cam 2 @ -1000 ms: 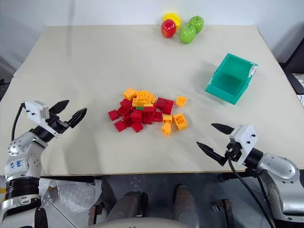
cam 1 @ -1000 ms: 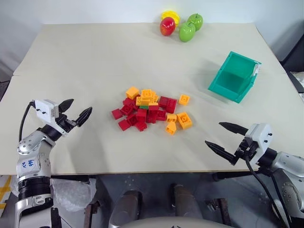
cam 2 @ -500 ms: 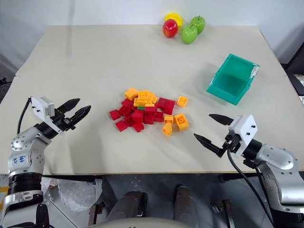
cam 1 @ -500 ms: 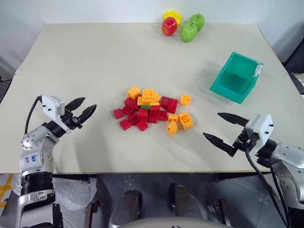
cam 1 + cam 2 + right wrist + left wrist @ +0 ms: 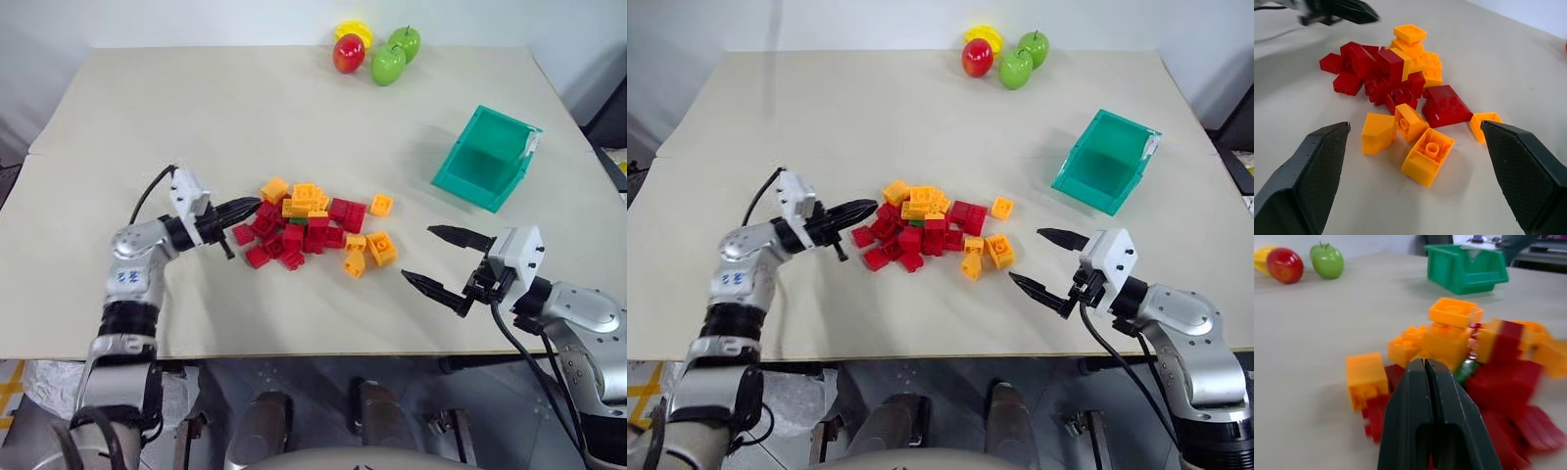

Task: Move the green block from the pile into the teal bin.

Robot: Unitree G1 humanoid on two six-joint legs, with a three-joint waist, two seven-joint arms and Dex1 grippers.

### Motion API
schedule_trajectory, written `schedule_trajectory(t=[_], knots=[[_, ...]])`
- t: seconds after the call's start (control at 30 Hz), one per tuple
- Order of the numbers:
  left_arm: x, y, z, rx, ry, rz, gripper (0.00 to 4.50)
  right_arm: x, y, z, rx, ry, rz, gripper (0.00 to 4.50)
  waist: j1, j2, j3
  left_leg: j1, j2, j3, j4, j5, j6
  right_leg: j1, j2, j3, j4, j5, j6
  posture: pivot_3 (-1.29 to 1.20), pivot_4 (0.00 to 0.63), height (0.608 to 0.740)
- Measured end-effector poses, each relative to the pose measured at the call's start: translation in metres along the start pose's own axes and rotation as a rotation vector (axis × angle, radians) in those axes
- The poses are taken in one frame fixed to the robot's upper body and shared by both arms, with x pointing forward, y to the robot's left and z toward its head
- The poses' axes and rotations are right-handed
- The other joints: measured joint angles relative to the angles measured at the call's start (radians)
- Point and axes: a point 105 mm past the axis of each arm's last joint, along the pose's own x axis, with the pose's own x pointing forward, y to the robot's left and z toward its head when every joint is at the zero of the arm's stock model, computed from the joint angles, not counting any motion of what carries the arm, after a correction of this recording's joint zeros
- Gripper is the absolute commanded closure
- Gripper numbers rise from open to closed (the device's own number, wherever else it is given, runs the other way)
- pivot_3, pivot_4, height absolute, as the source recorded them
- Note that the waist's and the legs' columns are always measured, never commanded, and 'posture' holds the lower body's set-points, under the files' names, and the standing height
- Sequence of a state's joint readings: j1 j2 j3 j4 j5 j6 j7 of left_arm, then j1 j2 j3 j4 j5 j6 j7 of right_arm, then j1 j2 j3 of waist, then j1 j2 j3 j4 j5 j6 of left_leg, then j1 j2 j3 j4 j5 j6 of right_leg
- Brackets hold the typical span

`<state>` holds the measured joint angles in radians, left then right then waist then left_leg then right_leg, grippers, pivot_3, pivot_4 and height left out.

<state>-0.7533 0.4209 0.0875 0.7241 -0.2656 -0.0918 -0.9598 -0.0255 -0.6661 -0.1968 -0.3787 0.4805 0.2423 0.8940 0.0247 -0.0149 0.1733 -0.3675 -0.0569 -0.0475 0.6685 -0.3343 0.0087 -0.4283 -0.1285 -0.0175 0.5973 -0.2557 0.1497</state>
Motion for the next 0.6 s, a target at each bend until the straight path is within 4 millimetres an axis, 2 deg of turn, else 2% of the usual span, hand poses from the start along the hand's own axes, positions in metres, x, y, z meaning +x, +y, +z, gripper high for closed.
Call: schedule_trajectory(t=[0.13,0.2,0.3,0.43,0.6], knots=[[0.025,-0.002,-0.003,-0.001,0.015,-0.017,4.46,0.001,0.0,0.0,0.0,-0.004,-0.009,0.0,0.0,0.0,0.0,-0.001,0.0,0.001,0.0,0.0,0.001,0.0,0.0,-0.001,-0.002,0.001,0.001,0.0,0.15,0.74],[0.043,-0.014,-0.002,0.0,0.015,-0.081,4.46,0.002,0.001,0.0,0.001,-0.009,-0.012,0.0,0.002,0.0,0.0,-0.003,-0.001,0.003,0.001,-0.001,0.002,0.0,0.0,-0.002,-0.003,0.001,0.002,0.0,0.15,0.74],[0.053,-0.032,-0.005,-0.009,0.015,-0.178,4.46,0.003,0.002,-0.002,0.004,-0.006,-0.012,0.0,0.001,0.0,0.0,-0.003,-0.001,0.003,0.002,-0.001,0.003,0.0,0.0,-0.002,-0.003,0.001,0.002,0.0,0.15,0.74],[0.058,-0.052,-0.008,-0.01,0.018,-0.312,4.46,0.002,0.003,-0.004,0.012,0.001,-0.024,0.0,-0.002,0.0,0.0,-0.003,0.0,0.003,0.002,-0.002,0.003,0.0,0.0,-0.001,-0.003,0.001,0.002,0.0,0.15,0.74],[0.052,-0.069,-0.008,-0.017,0.009,-0.413,4.46,0.0,0.005,-0.007,0.017,0.007,-0.029,0.0,-0.002,0.0,0.0,-0.003,0.0,0.001,0.004,-0.002,0.003,0.0,0.0,0.0,-0.002,0.001,0.002,0.0,0.15,0.74]])
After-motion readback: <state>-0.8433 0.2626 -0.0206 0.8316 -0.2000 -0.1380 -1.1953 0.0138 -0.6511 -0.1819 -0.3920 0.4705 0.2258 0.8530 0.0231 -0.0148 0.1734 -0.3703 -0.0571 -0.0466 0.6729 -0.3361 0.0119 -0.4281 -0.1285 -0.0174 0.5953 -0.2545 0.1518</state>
